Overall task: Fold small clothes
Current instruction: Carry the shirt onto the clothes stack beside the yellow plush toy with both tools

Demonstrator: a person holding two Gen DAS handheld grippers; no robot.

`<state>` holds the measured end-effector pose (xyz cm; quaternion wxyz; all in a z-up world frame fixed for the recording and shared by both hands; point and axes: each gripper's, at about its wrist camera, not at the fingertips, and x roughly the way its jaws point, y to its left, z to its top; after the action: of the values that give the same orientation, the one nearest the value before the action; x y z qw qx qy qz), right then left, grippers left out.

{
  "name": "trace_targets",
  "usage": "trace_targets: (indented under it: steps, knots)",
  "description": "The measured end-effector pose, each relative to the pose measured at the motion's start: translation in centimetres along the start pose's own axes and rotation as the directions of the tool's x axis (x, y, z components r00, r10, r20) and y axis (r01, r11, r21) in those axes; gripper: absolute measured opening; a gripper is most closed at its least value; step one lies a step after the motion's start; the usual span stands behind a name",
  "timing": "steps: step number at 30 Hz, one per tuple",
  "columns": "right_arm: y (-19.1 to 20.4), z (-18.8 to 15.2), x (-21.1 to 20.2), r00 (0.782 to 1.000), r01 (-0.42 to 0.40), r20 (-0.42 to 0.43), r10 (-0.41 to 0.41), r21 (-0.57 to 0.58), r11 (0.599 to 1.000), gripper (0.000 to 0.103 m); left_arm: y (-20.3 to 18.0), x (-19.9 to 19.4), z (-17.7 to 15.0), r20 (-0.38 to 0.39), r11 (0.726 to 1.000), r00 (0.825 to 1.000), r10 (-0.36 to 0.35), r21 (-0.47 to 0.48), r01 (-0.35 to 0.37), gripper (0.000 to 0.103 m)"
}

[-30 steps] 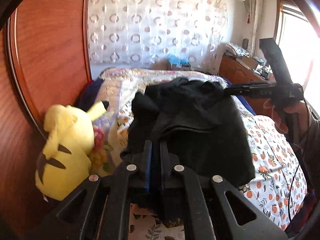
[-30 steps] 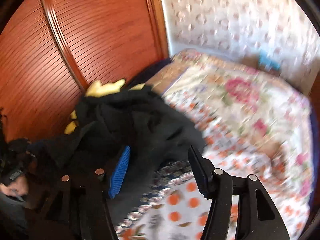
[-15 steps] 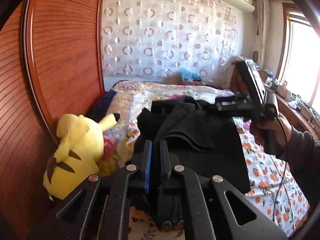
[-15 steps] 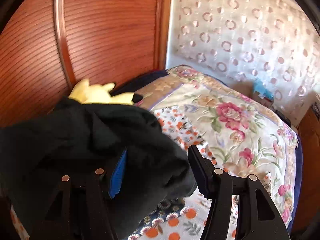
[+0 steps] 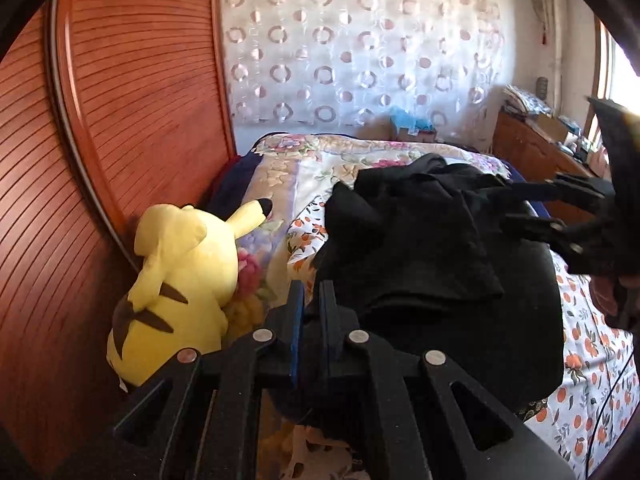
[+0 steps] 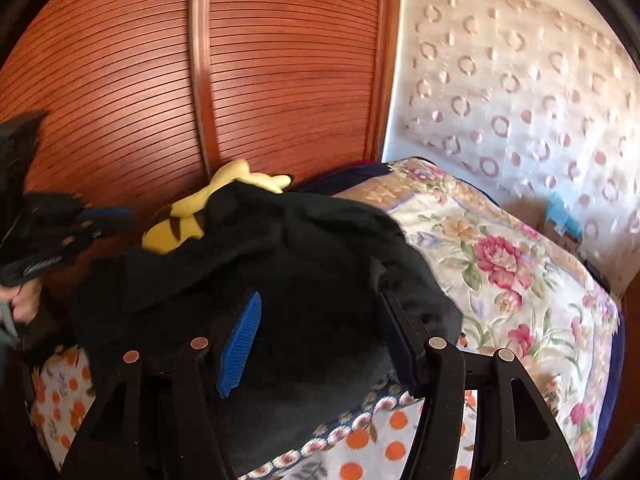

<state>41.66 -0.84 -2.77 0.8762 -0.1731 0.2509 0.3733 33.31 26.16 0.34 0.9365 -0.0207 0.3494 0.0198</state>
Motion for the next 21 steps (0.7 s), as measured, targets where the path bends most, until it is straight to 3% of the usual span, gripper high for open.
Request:
trace_targets:
  steps: [7,11,16,18,21]
  knots:
    - [-0.3,-0.9,-1.5,0.999,0.011,0.042,-0.012,0.015,1.0,0.062,-2.6,-5.4,-0.6,0.092,0.989,0.985,-0.146,0.027,0.144,0.007]
    - [-0.6,-0.8,-3.5,0.998,0.031,0.049,-0.033,0.042,0.999,0.062,-6.2,-3.9,-0.7,0.02,0.96,0.962,-0.273,0.066,0.272,0.007]
    - [-0.4,-1.3,-6.2,0.996,0.056,0.064,-0.059,0.044,0.997,0.062,-9.5,0.0,-1.2,-0.078,0.954,0.964,-0.254,0.145,0.263,0.007]
    - [-0.4,-1.7,-7.0,0.995,0.066,0.066,-0.069,0.047,0.997,0.062,-9.3,0.7,-0.3,-0.068,0.958,0.969,-0.238,0.15,0.245,0.007]
    - [-0.6,-1.9,-7.2,0.995,0.074,0.064,-0.078,0.06,0.995,0.062,-7.4,2.6,2.1,-0.035,0.976,0.987,-0.156,0.148,0.159,0.007]
